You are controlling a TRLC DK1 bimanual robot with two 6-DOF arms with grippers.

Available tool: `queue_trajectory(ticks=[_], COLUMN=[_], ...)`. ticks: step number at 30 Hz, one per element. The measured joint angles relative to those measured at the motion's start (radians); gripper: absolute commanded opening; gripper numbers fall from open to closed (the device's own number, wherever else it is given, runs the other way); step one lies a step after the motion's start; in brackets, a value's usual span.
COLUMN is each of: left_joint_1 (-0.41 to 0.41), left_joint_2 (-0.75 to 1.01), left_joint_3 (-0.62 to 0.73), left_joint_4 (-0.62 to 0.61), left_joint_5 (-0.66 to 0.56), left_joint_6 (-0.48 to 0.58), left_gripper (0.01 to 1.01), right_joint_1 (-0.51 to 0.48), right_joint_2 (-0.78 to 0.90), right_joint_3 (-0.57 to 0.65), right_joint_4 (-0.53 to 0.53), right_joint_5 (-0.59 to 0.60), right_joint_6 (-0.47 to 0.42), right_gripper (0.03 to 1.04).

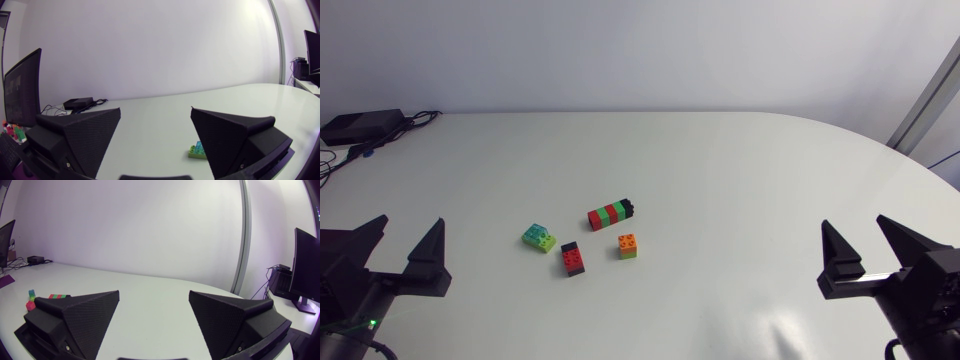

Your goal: Disassemble duplo

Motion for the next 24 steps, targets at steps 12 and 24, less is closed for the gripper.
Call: queue_trajectory(ticks=[12,24], left_joint_1=[-0.005,-0.016], left_joint_2=[0.0,0.0], left_joint_3=[0.0,0.0], left_joint_4=[0.0,-0.002], left_joint_5=[0.0,0.0], left_joint_6=[0.0,0.0], left_gripper=[0.979,0.979], right_joint_1=[0.008,0.014], right_joint_2=[0.0,0.0], right_joint_3=[0.0,0.0], right_joint_4=[0.0,0.0], right_joint_5=[0.0,-0.002], right_joint_6=[0.0,0.0], right_gripper=[1.0,1.0])
